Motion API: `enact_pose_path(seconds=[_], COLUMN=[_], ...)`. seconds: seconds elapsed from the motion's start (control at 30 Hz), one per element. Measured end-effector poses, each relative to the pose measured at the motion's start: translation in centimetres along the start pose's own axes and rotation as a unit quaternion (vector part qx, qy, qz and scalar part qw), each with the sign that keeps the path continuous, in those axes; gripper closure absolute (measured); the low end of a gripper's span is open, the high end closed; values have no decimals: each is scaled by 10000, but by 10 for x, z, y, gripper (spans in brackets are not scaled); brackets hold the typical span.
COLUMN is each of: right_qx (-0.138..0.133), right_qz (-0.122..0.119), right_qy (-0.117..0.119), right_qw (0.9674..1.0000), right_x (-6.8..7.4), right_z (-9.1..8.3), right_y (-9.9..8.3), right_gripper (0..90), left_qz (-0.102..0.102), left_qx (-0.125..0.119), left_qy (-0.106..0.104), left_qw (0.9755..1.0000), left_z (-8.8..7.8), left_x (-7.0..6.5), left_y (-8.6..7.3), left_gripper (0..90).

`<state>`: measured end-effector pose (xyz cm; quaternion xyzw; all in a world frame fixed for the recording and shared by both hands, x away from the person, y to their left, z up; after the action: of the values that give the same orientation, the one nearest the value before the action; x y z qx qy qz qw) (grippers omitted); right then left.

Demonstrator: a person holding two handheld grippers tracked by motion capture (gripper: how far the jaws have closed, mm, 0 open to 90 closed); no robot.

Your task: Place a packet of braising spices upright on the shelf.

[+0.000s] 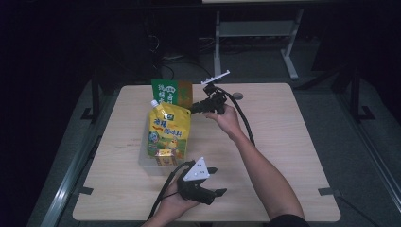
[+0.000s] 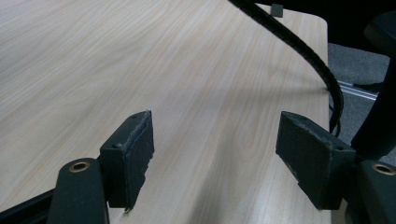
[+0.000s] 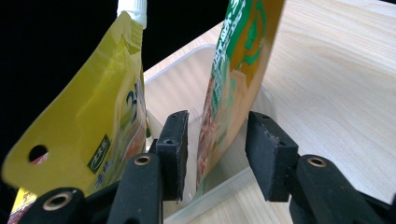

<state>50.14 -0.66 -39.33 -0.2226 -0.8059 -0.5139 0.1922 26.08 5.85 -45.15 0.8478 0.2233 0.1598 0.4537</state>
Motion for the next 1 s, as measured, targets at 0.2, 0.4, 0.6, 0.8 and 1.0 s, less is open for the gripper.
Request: enact_pose_path(seconds=[0.2, 0.4, 0.6, 0.8, 1.0], right_qx=[-50, -93, -113, -181, -185], right_qz=[52, 106, 216, 255, 225], right_qy=[58, 61, 25, -18, -52], right_qw=[10000, 9999, 9997, 9995, 9996], right_x=[0, 1, 2, 4, 6], right_z=[-11, -24, -37, -50, -58], right_y=[-5, -11, -21, -27, -30], right_gripper=[542, 519, 498, 489, 472], left_qz=[-63, -59, -59, -21, -41], left_qx=[-48, -50, -16, -11, -2], left_qy=[55, 93, 93, 83, 114], left_qw=[10000, 9999, 9999, 10000, 9999], left_z=[-2, -3, -1, -1, -1], left_x=[4, 7, 6, 5, 6], left_y=[1, 1, 1, 0, 0], left_gripper=[271, 269, 261, 261, 258])
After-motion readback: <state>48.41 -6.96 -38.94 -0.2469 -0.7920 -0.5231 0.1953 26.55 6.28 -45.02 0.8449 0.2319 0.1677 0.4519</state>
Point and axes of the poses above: each handheld gripper's, and its own axes: z roughly forward along the jaws, y roughly out of its top, x roughly to its left, the point moved 4 cm from there along z, roughly forward along the jaws, and after that the axes turned 13 degrees about y, right-handed, at the moved point
